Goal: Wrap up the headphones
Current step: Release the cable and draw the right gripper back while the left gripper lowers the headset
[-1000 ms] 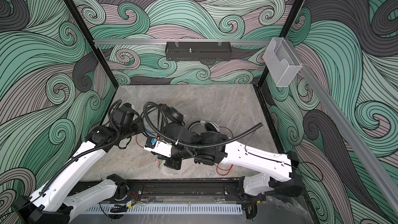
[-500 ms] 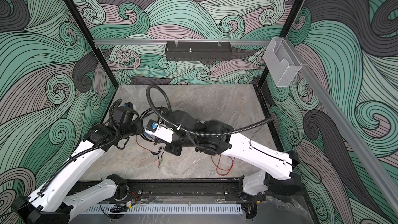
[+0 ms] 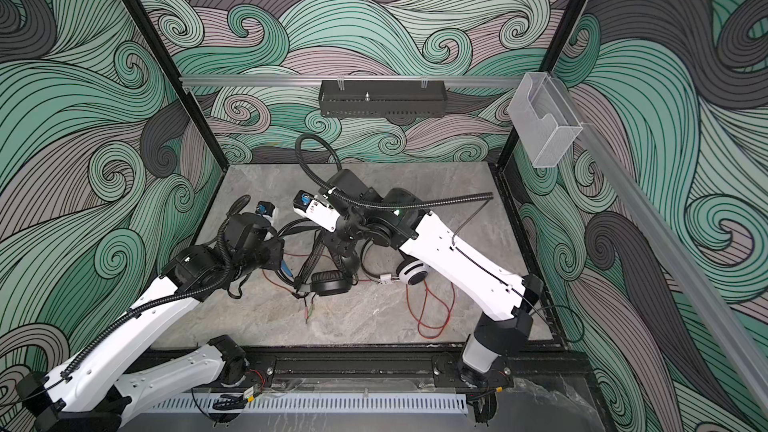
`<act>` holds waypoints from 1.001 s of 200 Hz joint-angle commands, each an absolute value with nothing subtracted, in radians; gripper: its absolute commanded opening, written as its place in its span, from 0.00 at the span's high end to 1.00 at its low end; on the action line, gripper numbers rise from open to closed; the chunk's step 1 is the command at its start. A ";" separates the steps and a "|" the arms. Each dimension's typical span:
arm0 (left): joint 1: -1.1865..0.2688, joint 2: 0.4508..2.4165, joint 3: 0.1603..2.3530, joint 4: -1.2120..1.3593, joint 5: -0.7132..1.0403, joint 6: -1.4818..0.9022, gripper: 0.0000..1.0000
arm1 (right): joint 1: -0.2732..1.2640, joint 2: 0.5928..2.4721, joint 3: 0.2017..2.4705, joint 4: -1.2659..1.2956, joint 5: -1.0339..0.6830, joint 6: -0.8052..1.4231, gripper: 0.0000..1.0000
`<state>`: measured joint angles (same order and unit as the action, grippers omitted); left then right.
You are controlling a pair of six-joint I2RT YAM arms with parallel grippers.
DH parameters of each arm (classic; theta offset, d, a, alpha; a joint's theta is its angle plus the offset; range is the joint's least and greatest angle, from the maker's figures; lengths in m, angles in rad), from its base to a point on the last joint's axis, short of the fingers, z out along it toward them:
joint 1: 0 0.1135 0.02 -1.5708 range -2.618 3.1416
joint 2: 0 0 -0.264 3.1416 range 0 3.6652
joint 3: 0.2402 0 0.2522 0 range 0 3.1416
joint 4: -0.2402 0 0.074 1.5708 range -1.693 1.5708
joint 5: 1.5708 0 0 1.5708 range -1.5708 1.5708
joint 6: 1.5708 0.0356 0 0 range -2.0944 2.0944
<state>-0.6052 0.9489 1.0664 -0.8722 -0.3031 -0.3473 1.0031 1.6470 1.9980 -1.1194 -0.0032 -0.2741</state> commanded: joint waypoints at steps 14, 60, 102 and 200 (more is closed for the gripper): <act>-0.611 0.897 1.064 -0.817 -0.260 -0.323 1.00 | 0.953 1.599 1.953 -1.138 0.018 -0.353 1.00; -0.612 0.881 1.035 -0.742 -0.095 -0.295 1.00 | 0.901 1.612 1.940 -1.135 0.015 -0.389 1.00; -0.612 0.875 1.034 -0.738 -0.061 -0.291 1.00 | 0.874 1.631 1.947 -1.133 0.020 -0.384 1.00; -0.612 0.879 1.048 -0.745 -0.002 -0.270 1.00 | 0.818 1.609 1.773 -1.005 -0.055 -0.374 0.91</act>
